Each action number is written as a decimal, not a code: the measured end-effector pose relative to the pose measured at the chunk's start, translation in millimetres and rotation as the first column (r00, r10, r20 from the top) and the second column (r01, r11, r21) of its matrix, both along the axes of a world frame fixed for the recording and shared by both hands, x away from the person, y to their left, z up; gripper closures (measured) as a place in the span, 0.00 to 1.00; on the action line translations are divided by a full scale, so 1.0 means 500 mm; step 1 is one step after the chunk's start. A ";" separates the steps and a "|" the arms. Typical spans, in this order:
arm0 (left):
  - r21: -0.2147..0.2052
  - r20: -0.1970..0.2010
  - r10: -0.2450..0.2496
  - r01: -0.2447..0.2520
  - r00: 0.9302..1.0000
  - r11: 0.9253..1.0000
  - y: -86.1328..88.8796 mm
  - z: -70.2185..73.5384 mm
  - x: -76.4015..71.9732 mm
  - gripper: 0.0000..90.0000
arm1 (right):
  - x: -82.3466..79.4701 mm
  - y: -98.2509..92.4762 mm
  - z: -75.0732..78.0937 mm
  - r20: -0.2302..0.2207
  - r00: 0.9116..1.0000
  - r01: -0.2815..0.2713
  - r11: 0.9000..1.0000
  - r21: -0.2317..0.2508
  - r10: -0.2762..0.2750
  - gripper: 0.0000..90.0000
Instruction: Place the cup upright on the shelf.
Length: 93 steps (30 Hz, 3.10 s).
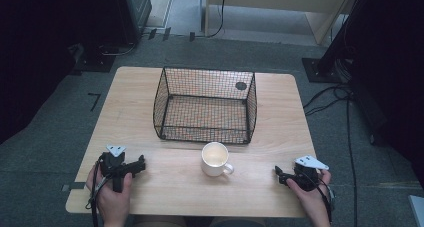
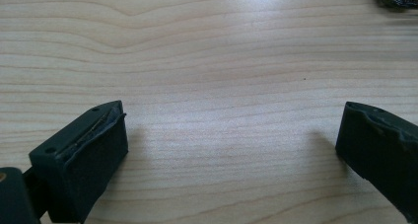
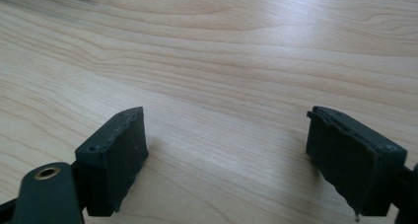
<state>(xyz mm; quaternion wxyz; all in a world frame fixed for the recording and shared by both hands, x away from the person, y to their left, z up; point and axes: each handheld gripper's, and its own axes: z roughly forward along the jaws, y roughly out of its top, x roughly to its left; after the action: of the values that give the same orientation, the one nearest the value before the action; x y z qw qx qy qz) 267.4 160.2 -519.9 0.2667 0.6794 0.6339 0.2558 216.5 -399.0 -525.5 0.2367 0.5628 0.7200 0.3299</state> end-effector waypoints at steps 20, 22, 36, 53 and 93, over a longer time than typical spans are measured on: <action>0.000 0.000 0.000 0.000 1.000 1.000 0.000 0.000 0.000 0.00 | -0.019 0.104 0.080 0.116 0.982 -0.155 0.987 0.051 0.149 0.29; 0.000 0.000 0.000 0.000 1.000 1.000 0.000 0.000 0.000 0.00 | -0.022 0.121 0.090 0.128 0.977 -0.179 0.982 0.051 0.172 0.30; 0.001 -0.001 -0.001 0.001 1.000 1.000 0.000 0.000 0.000 0.00 | -0.031 0.186 0.107 0.149 0.950 -0.289 0.954 0.082 0.275 0.36; -0.002 -0.001 -0.003 0.003 1.000 1.000 -0.002 0.000 0.001 0.00 | -0.030 0.249 0.109 0.133 0.903 -0.425 0.895 0.133 0.409 0.43; -0.002 -0.001 -0.003 0.003 1.000 1.000 -0.002 0.000 0.001 0.00 | -0.007 0.306 0.120 0.128 0.887 -0.457 0.883 0.109 0.444 0.90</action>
<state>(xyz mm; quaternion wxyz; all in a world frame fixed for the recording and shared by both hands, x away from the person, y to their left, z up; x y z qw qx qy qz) 267.6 159.1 -519.9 0.2674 0.6802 0.6332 0.2546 213.1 -246.0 -465.5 0.1502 0.3775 0.7942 0.4518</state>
